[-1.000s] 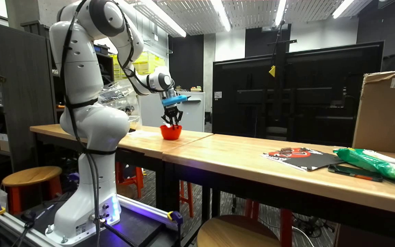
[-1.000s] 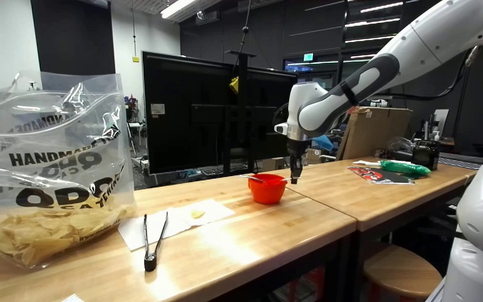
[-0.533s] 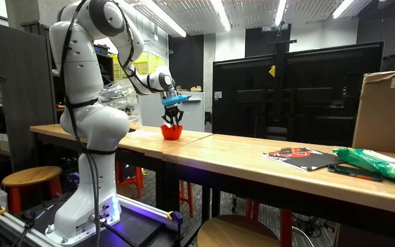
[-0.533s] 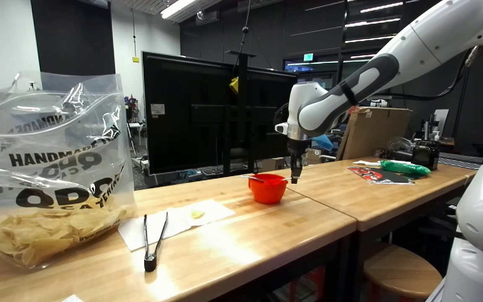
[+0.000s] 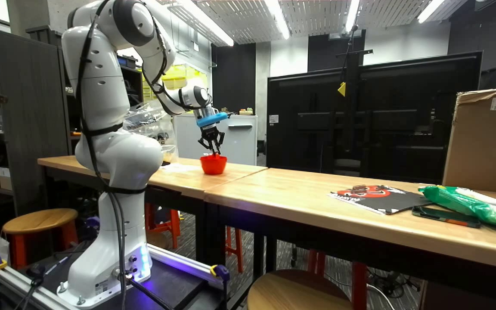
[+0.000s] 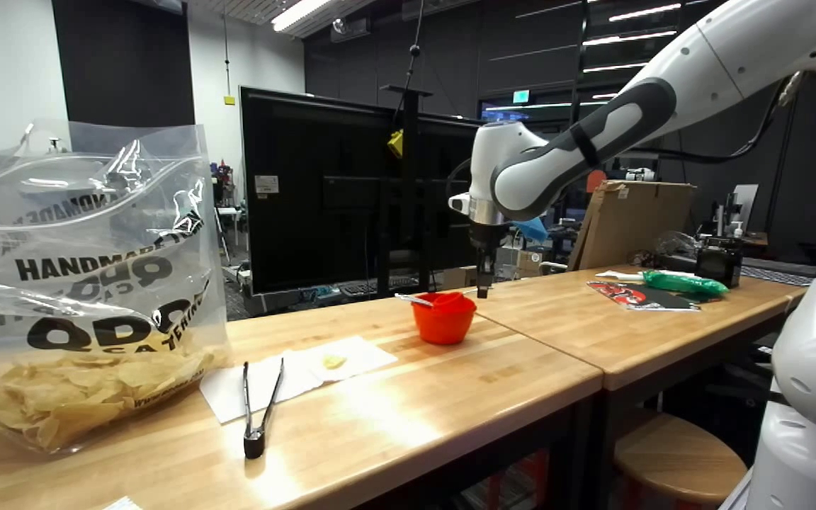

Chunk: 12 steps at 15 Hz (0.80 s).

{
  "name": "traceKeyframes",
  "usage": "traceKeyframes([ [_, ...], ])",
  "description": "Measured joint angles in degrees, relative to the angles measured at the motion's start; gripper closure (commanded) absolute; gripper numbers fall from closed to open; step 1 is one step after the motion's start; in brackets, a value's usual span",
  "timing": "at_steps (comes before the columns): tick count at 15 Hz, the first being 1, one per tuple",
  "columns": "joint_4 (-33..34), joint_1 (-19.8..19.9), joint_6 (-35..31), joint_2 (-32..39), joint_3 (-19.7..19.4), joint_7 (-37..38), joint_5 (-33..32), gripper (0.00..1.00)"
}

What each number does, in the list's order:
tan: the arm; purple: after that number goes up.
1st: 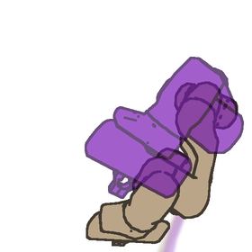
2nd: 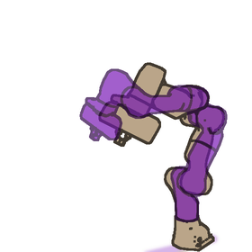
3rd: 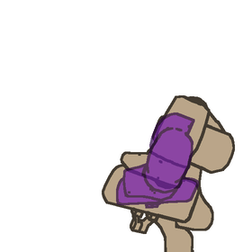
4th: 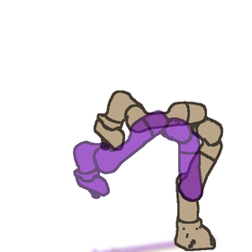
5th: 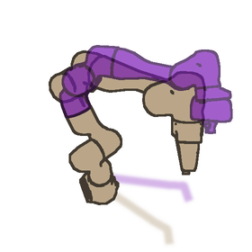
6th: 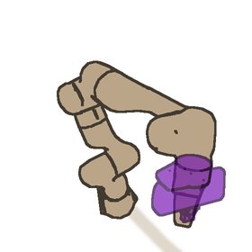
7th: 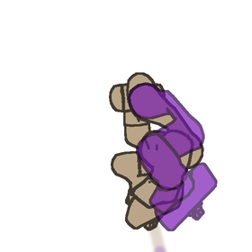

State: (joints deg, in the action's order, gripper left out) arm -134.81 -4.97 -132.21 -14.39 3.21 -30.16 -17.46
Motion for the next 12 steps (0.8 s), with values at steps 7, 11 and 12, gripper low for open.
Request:
traceKeyframes([
  [7, 1.26, -0.94, 2.56, -1.79, 2.89, 4.6, -3.44, 0.95],
  [11, 1.26, -1.52, 4.14, -3.08, 4.4, 6.71, -5.18, 0.95],
  [12, 1.25, -1.81, 4.53, -3.35, 4.81, 7.17, -5.35, 0.95],
])
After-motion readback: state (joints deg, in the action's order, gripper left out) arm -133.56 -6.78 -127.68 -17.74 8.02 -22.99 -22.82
